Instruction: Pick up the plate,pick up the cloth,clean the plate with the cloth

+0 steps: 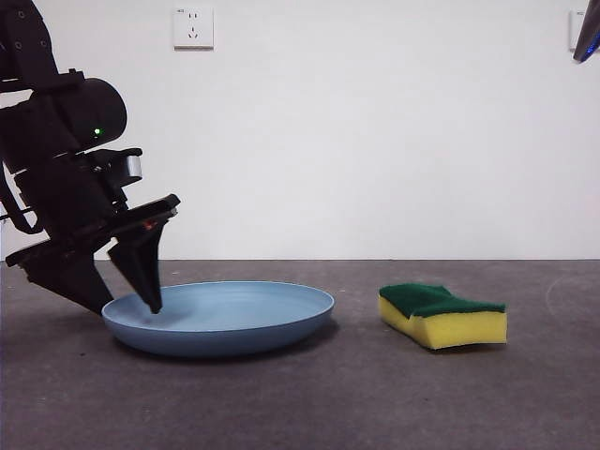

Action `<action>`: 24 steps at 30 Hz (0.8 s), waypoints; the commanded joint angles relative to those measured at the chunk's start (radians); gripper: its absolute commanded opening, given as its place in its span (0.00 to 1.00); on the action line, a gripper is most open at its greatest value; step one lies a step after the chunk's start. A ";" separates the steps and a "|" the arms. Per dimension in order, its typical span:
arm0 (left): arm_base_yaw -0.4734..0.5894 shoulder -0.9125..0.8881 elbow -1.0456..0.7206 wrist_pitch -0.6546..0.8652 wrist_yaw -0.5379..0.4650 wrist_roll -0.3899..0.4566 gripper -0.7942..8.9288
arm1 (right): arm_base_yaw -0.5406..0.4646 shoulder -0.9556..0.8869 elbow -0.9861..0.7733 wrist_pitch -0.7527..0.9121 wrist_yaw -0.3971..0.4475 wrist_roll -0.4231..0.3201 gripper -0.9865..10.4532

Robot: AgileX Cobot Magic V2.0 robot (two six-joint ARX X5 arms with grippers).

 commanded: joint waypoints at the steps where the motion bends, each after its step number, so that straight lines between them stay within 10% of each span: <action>1: -0.006 0.012 -0.002 -0.003 -0.004 0.042 0.07 | 0.002 -0.001 0.000 0.014 -0.002 0.006 0.50; 15: -0.015 -0.244 0.001 -0.130 -0.002 0.070 0.07 | 0.154 0.100 0.011 0.222 0.013 0.006 0.41; 24: -0.015 -0.575 0.001 -0.243 -0.003 0.069 0.07 | 0.320 0.386 0.103 0.262 0.207 -0.050 0.41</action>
